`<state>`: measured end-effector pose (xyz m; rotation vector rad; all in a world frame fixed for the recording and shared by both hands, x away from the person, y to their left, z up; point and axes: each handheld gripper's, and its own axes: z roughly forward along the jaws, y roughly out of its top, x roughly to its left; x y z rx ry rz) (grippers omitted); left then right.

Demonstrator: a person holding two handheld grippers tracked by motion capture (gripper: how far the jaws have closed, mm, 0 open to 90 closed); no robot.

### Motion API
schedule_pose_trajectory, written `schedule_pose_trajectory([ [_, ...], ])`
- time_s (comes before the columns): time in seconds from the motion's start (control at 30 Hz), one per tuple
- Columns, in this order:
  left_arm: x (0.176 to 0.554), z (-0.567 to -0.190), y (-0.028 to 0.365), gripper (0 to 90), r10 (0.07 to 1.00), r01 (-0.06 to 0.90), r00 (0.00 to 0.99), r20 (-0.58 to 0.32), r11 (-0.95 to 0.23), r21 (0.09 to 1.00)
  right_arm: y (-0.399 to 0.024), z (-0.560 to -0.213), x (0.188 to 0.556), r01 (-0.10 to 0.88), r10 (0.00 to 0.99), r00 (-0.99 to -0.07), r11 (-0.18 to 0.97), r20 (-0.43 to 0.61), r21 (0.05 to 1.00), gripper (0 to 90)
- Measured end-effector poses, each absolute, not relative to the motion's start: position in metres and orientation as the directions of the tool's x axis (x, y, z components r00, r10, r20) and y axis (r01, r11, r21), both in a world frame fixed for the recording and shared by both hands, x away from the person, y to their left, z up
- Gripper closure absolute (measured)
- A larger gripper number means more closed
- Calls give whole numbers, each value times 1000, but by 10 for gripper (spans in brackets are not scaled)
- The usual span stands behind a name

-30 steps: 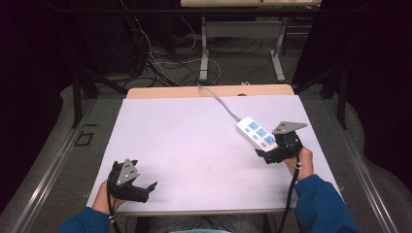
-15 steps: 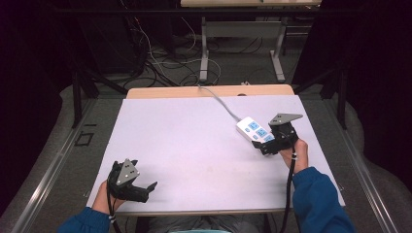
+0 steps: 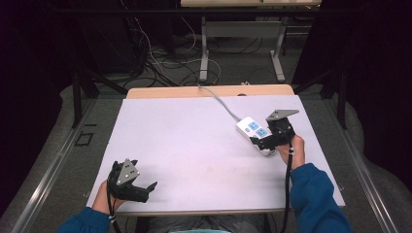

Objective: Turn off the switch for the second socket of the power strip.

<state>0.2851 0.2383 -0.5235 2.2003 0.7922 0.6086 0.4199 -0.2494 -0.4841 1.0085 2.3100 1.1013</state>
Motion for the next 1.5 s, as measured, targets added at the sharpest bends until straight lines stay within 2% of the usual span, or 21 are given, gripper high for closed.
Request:
schedule_pose_trajectory([
  [0.77,285,-524,238,0,688,355,702,183,-561,748,-248,-498,445,487,760,-650,432,-15,759,8],
  [1.5,285,-524,238,0,685,354,705,183,-564,746,-250,-508,452,535,789,-614,397,20,746,0],
])
